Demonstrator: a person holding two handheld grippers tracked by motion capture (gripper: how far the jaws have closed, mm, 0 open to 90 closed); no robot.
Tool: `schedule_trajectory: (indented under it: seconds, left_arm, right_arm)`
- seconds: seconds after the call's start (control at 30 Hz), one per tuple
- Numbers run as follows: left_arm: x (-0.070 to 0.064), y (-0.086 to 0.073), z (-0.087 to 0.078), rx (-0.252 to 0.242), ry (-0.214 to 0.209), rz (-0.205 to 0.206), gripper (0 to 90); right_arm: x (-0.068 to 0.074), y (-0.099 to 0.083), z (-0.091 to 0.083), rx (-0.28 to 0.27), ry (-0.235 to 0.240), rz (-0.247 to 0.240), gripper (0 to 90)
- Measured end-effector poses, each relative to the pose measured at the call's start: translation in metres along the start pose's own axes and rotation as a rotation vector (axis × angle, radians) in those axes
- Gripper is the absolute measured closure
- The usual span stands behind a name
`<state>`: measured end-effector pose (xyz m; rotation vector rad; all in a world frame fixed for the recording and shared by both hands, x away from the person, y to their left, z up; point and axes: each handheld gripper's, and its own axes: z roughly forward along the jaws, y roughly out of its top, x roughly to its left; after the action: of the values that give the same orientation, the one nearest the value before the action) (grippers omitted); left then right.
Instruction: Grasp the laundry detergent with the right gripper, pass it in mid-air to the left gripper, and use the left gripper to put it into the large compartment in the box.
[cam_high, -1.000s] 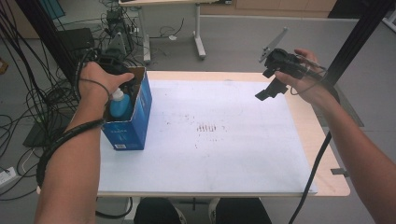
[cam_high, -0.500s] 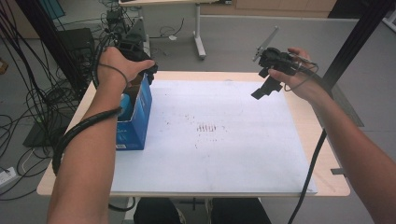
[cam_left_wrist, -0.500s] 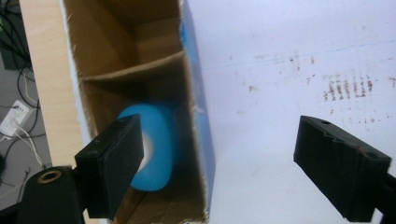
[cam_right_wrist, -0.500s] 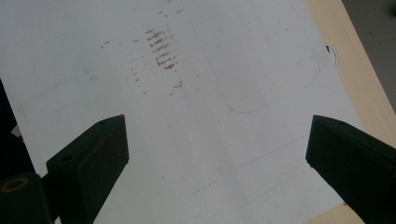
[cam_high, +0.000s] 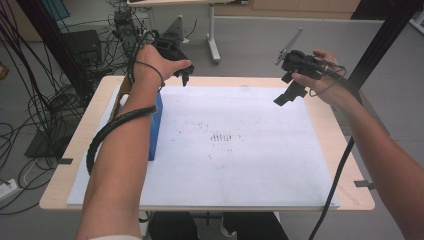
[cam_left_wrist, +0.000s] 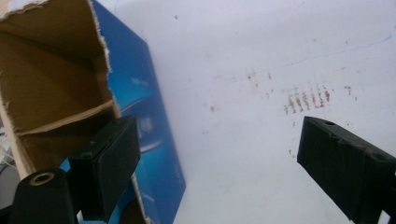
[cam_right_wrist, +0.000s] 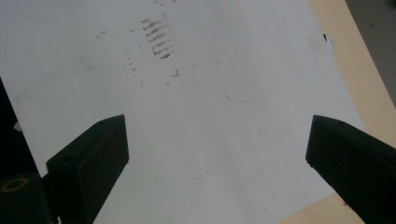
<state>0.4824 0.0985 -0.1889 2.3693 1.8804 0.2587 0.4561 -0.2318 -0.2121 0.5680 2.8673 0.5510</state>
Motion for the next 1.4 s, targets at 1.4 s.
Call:
schedule_trajectory:
  seconds: [1.4]
  left_arm:
    - [-0.020, 0.017, 0.005, -0.005, -0.022, 0.035, 13.8]
  right_arm:
    - [-0.006, -0.003, 0.002, 0.027, 0.014, -0.016, 5.7]
